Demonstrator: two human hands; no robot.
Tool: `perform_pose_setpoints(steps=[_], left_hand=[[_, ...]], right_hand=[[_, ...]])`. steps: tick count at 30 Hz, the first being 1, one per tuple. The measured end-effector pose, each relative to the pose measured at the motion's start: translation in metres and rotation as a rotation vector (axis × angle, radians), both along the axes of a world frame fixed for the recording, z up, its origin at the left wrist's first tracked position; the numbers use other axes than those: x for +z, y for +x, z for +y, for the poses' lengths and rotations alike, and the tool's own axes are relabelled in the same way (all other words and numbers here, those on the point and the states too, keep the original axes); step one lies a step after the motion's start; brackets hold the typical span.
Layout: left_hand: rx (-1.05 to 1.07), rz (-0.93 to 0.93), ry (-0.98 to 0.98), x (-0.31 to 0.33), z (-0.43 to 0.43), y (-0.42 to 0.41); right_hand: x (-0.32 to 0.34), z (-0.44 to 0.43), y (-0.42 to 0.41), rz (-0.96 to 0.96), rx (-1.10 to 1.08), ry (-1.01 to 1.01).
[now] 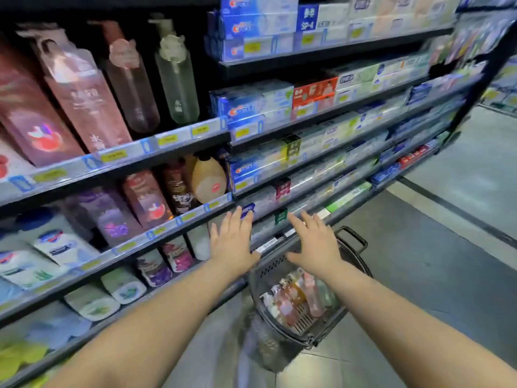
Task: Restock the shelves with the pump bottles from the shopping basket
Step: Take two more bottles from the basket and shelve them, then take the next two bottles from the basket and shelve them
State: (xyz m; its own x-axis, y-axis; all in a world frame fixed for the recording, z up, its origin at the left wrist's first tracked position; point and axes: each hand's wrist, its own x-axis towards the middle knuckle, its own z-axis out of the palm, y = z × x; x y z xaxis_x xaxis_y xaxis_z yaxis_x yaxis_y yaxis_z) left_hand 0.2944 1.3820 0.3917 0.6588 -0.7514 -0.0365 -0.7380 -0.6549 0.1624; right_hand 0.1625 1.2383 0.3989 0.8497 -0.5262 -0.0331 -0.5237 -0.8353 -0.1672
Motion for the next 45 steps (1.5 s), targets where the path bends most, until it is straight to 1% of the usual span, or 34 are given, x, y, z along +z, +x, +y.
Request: perform_pose_setpoints(steps=[3, 5, 10, 16, 19, 25, 29, 33, 36, 38, 41, 43, 45], left_hand=[[-0.008, 0.121, 0.055, -0.032, -0.032, -0.047], [0.006, 0.206, 0.093, -0.052, -0.046, -0.075], [0.083, 0.315, 0.136, -0.095, -0.076, -0.105], [0.18, 0.477, 0.217, -0.14, -0.125, -0.093], [0.213, 0.536, 0.242, -0.155, -0.156, -0.083], [0.231, 0.597, 0.258, -0.179, -0.218, -0.062], [0.283, 0.639, 0.211, -0.211, -0.253, -0.053], [0.412, 0.65, 0.258, -0.261, -0.28, -0.05], [0.492, 0.685, 0.255, -0.313, -0.295, -0.054], [0.529, 0.706, 0.24, -0.355, -0.302, -0.06], [0.584, 0.746, 0.228, -0.422, -0.308, -0.068], [0.61, 0.789, 0.228, -0.47, -0.311, -0.074], [0.668, 0.836, 0.208, -0.516, -0.315, -0.08]], right_hand=[[-0.024, -0.035, -0.053, 0.086, -0.028, 0.032], [-0.041, -0.054, -0.081, 0.136, -0.064, 0.091], [-0.078, -0.093, -0.11, 0.216, -0.142, 0.211], [-0.113, -0.146, -0.106, 0.333, -0.225, 0.342], [-0.127, -0.18, -0.097, 0.393, -0.214, 0.395], [-0.16, -0.249, -0.063, 0.465, -0.204, 0.474], [-0.195, -0.291, -0.036, 0.485, -0.192, 0.556], [-0.249, -0.328, -0.012, 0.541, -0.133, 0.591], [-0.302, -0.349, 0.0, 0.555, -0.104, 0.633], [-0.344, -0.359, 0.004, 0.538, -0.132, 0.698], [-0.411, -0.365, 0.008, 0.513, -0.231, 0.785], [-0.459, -0.365, 0.009, 0.527, -0.285, 0.784], [-0.506, -0.364, 0.007, 0.554, -0.287, 0.756]])
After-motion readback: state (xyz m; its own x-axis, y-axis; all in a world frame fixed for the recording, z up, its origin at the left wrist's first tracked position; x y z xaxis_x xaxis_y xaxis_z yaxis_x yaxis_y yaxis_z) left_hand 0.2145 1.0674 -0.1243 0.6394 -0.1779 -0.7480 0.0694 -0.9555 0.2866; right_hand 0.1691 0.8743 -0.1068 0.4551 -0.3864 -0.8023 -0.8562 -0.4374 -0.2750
